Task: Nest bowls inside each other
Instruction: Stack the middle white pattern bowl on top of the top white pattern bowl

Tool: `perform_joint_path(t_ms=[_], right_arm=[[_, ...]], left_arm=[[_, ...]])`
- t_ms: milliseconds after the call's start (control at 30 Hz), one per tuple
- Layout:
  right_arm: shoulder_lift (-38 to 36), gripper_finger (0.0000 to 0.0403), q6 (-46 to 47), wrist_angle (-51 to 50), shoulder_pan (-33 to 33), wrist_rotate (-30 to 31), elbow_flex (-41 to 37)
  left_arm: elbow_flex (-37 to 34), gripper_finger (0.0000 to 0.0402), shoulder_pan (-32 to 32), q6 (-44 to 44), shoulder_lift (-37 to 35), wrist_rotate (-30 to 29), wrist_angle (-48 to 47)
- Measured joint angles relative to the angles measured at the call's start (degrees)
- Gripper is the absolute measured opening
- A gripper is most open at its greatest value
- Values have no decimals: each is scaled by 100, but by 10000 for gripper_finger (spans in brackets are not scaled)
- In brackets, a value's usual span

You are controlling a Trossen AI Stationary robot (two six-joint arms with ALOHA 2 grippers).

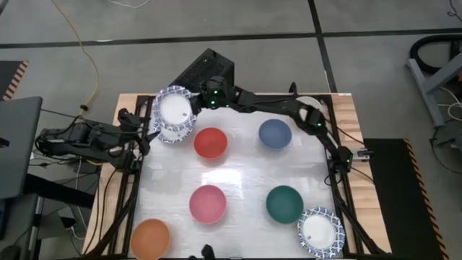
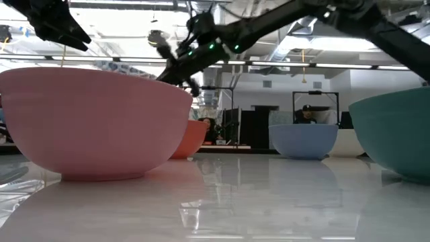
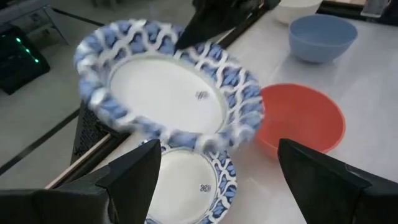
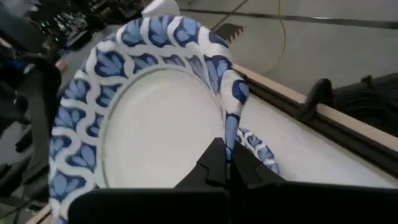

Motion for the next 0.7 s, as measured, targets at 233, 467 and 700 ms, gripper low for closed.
perform_joint_path(t_ms=[233, 467, 700], right_arm=[[1138, 8, 169, -317, 7, -139, 1191], [1584, 9, 286, -831, -14, -185, 1739], [1592, 16, 69, -1163, -42, -322, 1729]], left_arm=[[0, 314, 0, 2, 4, -11, -8], [-13, 314, 0, -5, 6, -13, -114], [-17, 314, 0, -55, 6, 0, -139]])
